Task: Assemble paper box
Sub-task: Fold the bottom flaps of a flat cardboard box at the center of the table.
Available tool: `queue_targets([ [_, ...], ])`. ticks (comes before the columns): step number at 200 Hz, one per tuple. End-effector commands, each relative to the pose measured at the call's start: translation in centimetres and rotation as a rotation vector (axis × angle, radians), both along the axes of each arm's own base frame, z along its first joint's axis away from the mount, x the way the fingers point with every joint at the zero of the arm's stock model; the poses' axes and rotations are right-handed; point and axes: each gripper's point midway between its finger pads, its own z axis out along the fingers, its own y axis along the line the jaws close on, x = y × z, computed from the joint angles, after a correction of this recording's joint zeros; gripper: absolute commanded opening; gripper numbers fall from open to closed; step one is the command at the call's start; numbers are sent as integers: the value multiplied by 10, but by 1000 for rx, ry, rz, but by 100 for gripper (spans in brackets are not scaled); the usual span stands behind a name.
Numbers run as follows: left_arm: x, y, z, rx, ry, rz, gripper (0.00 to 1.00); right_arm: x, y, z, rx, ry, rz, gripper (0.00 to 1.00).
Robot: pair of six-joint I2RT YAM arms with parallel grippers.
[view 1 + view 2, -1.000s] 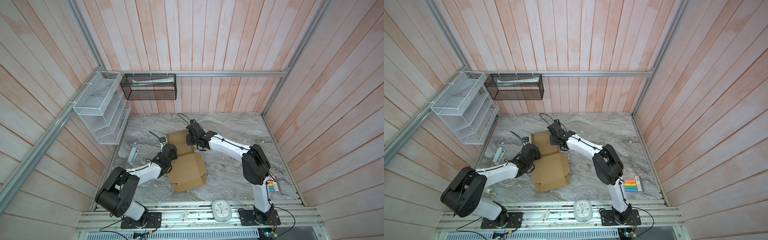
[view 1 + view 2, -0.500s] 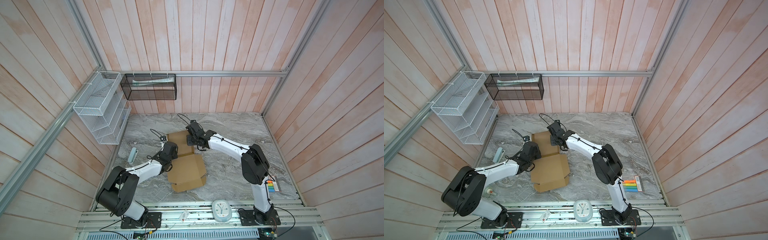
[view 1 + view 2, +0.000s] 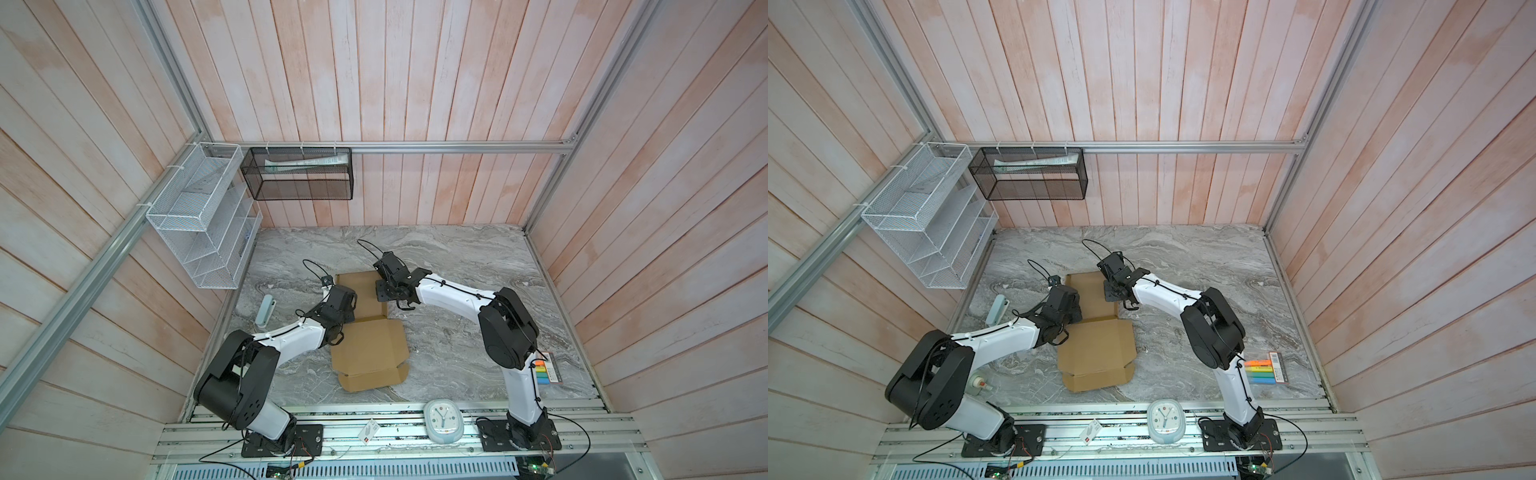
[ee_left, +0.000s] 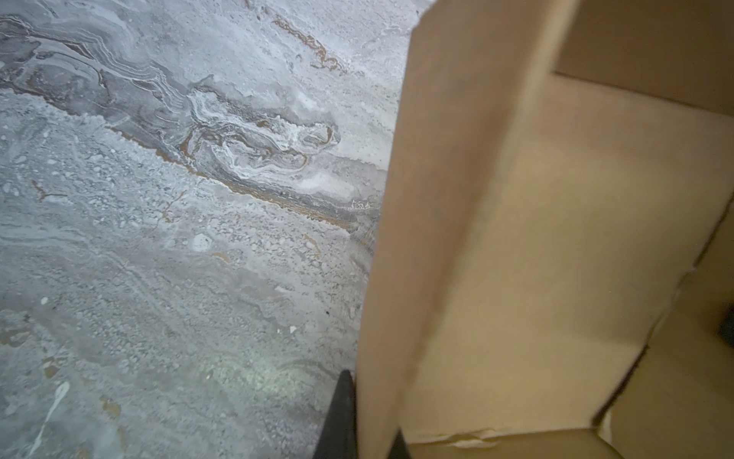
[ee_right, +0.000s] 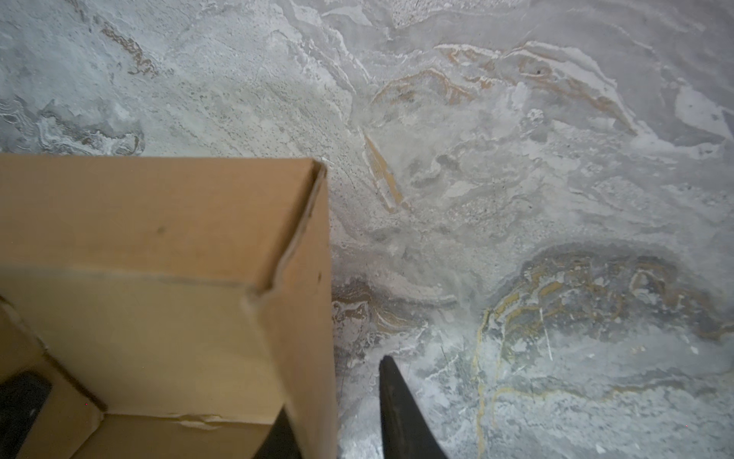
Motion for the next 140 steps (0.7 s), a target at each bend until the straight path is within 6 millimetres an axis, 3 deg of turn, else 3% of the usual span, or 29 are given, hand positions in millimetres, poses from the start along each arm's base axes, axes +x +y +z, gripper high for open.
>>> queue_targets([
  [1,14,4,12,-24,-42,53,0,-14,-12,-13,-33,53,-20,29],
  [140,13,2,11,-37,-40,46,0,-35,-7,-50,-87,148,-8,25],
])
